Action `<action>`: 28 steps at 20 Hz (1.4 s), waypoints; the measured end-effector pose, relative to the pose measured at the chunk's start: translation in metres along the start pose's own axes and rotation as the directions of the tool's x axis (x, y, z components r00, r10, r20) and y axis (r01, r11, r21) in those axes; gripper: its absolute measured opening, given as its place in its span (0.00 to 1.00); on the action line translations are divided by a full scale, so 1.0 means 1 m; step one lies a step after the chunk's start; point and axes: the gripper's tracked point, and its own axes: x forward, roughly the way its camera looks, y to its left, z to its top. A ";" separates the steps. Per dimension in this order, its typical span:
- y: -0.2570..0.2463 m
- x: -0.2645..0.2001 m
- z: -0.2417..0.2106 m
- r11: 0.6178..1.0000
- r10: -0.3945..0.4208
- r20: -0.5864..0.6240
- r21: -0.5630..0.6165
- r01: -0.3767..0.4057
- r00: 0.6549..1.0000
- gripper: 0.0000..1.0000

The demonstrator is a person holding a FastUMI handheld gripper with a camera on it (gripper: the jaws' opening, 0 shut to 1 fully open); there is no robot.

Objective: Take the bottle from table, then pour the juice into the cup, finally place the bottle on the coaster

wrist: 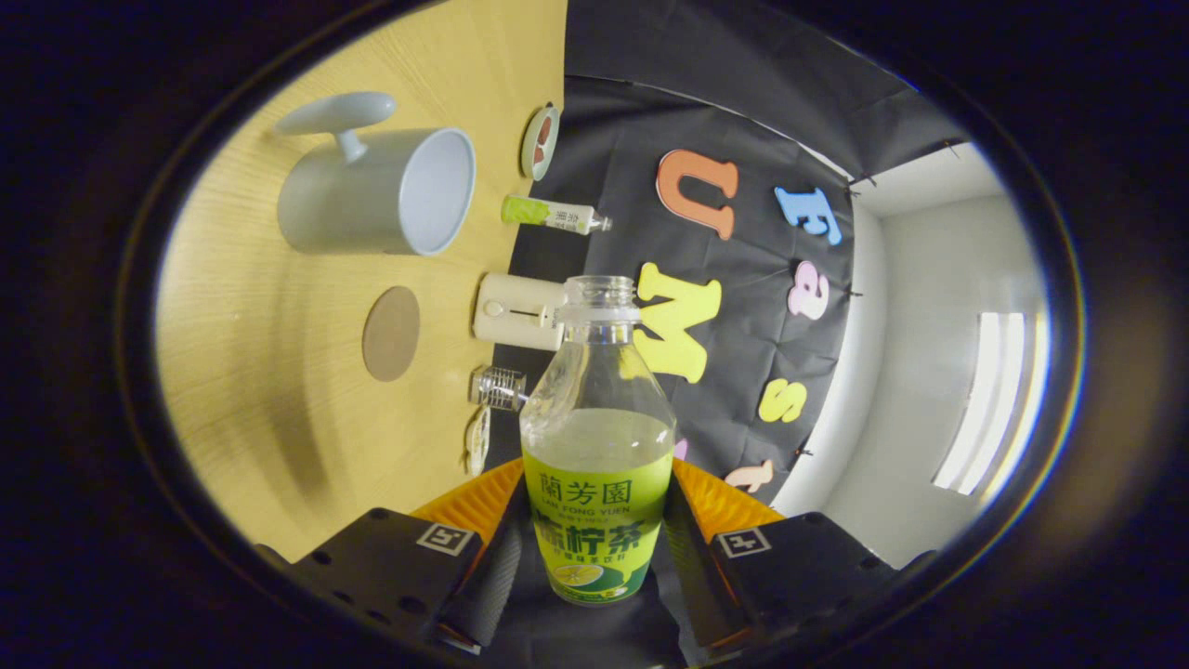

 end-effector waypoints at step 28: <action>-0.037 0.004 0.014 0.956 -0.160 0.032 -0.243 0.163 0.987 0.80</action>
